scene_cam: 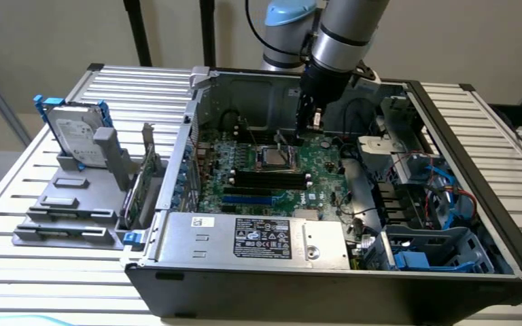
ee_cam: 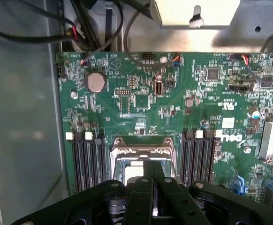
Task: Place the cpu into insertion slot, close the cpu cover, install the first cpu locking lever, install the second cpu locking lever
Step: 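Close the cpu cover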
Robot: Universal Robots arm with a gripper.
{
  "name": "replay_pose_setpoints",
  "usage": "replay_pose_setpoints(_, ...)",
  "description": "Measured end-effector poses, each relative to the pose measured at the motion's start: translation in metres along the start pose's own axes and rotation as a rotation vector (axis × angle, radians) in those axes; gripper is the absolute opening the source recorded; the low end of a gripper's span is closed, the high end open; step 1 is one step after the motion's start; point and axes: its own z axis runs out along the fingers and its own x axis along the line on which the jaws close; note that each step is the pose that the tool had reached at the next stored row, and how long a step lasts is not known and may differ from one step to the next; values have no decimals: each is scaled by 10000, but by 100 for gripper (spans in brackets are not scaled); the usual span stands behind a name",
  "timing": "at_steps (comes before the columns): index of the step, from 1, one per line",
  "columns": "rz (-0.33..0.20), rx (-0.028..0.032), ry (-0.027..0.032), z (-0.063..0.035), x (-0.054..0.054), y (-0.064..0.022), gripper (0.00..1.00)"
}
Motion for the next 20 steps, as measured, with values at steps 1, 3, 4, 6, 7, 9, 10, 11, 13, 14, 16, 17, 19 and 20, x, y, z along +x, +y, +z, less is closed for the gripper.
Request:
replay_pose_setpoints(1, -2, 47, -2, 3, 0, -18, 11)
replay_pose_setpoints(3, -7, 141, -6, 10, -2, -59, 11)
replay_pose_setpoints(4, -8, 184, -7, 13, -2, -80, 11)
replay_pose_setpoints(6, -12, 268, -9, 20, -3, -122, 11)
replay_pose_setpoints(7, -15, 309, -11, 24, -4, -145, 11)
replay_pose_setpoints(9, -17, 378, -11, 35, -6, -196, 11)
replay_pose_setpoints(10, -16, 411, -11, 44, -6, -225, 11)
replay_pose_setpoints(11, -18, 439, -15, 53, -7, -252, 11)
replay_pose_setpoints(13, -21, 484, -17, 76, -9, -307, 11)
replay_pose_setpoints(14, -23, 503, -17, 89, -9, -334, 11)
replay_pose_setpoints(16, -29, 532, -20, 117, -11, -389, 11)
replay_pose_setpoints(17, -30, 542, -21, 132, -12, -415, 11)
replay_pose_setpoints(19, -34, 552, -21, 169, -15, -451, 11)
replay_pose_setpoints(20, -35, 554, -21, 188, -17, -462, 11)
